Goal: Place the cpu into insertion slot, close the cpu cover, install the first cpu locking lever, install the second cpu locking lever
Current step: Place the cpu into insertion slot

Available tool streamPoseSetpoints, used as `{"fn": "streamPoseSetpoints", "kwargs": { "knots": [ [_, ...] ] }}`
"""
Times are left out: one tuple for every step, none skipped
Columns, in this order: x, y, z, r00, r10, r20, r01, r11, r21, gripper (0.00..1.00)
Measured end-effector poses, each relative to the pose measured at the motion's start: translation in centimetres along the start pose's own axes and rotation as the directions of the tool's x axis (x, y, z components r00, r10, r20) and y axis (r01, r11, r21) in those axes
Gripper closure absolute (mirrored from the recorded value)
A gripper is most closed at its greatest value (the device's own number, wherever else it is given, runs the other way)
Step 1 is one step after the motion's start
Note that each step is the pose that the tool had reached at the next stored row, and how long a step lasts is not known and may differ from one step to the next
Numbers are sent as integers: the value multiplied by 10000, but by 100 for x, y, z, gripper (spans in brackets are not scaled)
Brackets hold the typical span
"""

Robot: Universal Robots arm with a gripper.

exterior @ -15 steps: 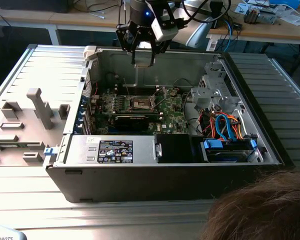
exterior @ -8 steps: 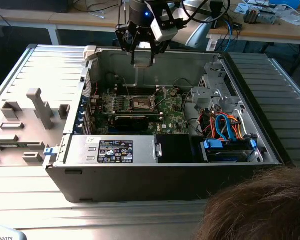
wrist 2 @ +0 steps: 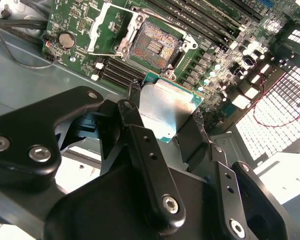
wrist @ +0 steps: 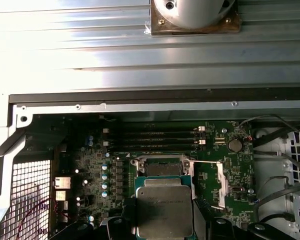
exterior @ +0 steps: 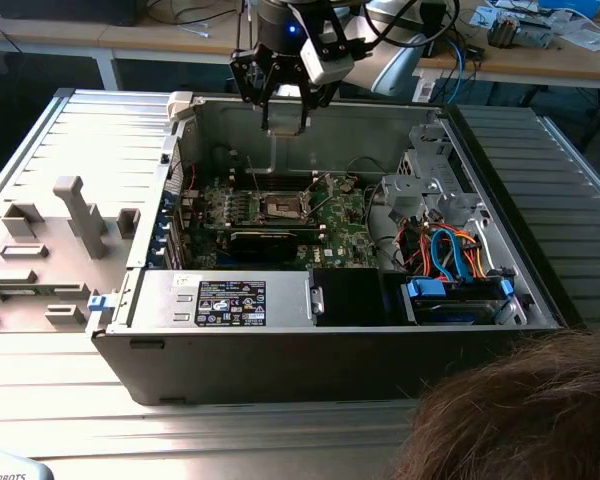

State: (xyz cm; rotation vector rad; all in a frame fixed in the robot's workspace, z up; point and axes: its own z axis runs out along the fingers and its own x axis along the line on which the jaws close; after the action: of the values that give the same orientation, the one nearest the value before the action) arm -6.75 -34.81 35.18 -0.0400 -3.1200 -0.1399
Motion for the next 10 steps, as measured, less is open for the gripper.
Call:
{"fn": "streamPoseSetpoints", "kwargs": {
  "knots": [
    [1,0,1,10000,-1,0,1,10000,0,46],
    [3,0,3,10000,0,0,0,10000,0,46],
    [4,0,4,10000,0,0,0,10000,0,46],
    [5,-1,6,10000,-1,1,1,10000,-1,46],
    [6,-1,8,10000,0,0,0,10000,-1,46],
    [7,-1,10,10000,0,0,0,10000,-1,46],
    [7,-1,12,10000,0,0,0,10000,-1,46],
    [7,-1,13,10000,-1,0,1,10000,-1,46],
    [8,-2,16,10000,0,0,0,10000,-1,46],
    [9,-2,18,10000,0,0,0,10000,-1,46]
  ]
}}
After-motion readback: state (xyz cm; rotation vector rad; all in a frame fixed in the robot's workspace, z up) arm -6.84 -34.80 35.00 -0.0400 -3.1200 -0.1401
